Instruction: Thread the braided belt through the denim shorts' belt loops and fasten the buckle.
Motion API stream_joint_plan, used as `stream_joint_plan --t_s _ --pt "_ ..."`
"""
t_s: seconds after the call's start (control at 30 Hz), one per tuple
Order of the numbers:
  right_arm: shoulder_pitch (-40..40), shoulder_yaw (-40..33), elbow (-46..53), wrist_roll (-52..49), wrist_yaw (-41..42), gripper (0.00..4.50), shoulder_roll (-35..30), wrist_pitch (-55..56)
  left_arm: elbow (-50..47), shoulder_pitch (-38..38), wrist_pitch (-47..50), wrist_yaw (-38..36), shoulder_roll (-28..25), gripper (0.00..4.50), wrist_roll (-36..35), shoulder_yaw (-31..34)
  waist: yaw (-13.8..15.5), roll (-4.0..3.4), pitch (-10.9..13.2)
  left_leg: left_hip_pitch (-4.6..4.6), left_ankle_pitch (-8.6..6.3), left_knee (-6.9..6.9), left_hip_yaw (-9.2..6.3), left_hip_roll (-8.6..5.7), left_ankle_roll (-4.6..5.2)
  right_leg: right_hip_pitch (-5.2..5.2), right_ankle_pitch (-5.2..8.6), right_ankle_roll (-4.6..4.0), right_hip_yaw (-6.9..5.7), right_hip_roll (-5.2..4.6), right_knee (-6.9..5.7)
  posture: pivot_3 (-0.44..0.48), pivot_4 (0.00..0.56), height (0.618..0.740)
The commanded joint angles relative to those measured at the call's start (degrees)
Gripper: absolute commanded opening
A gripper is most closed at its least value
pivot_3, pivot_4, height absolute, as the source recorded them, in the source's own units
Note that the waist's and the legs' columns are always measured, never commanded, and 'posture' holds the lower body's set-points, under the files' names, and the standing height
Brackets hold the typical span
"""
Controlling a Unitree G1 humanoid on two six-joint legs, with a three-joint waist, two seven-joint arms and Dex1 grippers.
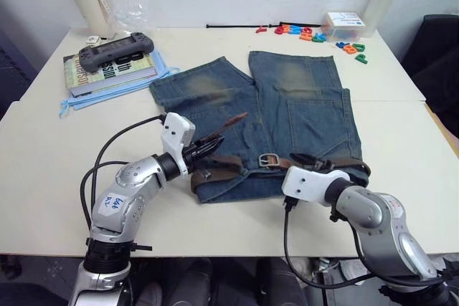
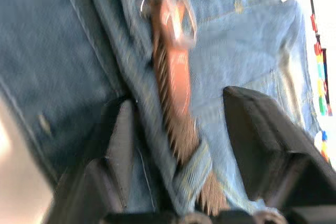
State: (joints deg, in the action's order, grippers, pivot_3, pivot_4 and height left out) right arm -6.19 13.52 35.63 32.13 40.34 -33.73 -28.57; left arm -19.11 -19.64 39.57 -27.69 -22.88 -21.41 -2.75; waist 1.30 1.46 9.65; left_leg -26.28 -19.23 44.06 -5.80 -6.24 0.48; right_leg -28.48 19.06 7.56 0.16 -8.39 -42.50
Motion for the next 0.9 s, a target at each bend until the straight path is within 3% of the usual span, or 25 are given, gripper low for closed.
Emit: stream_joint_plan --t_s 0.03,0.1,0.5,0.9 --pt "-1.3 -0.1 3.1 -1.4 0.0 0.65 4.1 -5.3 0.4 -1.3 0.5 -0.4 -2.4 0.00 4.4 -4.4 0.0 -0.01 0.0 0.00 0.00 0.00 0.00 -0.03 0.00 -0.01 0.00 0.00 0.02 0.00 -0.01 0.000 0.150 0.654" --pt "-1.9 -0.1 3.8 -2.1 0.4 0.12 7.1 -9.8 0.5 -1.8 1.7 0.1 -2.1 0.00 4.8 -5.5 0.0 0.00 0.0 0.00 0.00 0.01 0.00 -0.04 0.01 -0.01 0.00 0.00 0.01 0.00 -0.01 0.000 0.150 0.654" --pt "-8.0 -0.4 6.1 -4.5 -0.7 0.12 13.3 -26.9 -0.5 -0.7 7.1 2.2 -3.2 0.00 10.5 -11.3 -0.1 -0.05 0.0 0.05 0.00 -0.01 0.00 -0.04 0.00 -0.02 0.00 0.00 0.02 0.00 -0.05 0.000 0.150 0.654" --pt "-13.3 -0.1 9.9 -9.8 -4.3 0.12 16.2 -37.9 4.0 -5.6 14.5 7.1 1.3 0.00 14.5 -13.1 0.1 -0.16 -0.1 0.12 0.01 0.00 -0.01 -0.06 0.00 0.05 0.00 0.00 0.00 -0.02 -0.08 0.000 0.150 0.654"
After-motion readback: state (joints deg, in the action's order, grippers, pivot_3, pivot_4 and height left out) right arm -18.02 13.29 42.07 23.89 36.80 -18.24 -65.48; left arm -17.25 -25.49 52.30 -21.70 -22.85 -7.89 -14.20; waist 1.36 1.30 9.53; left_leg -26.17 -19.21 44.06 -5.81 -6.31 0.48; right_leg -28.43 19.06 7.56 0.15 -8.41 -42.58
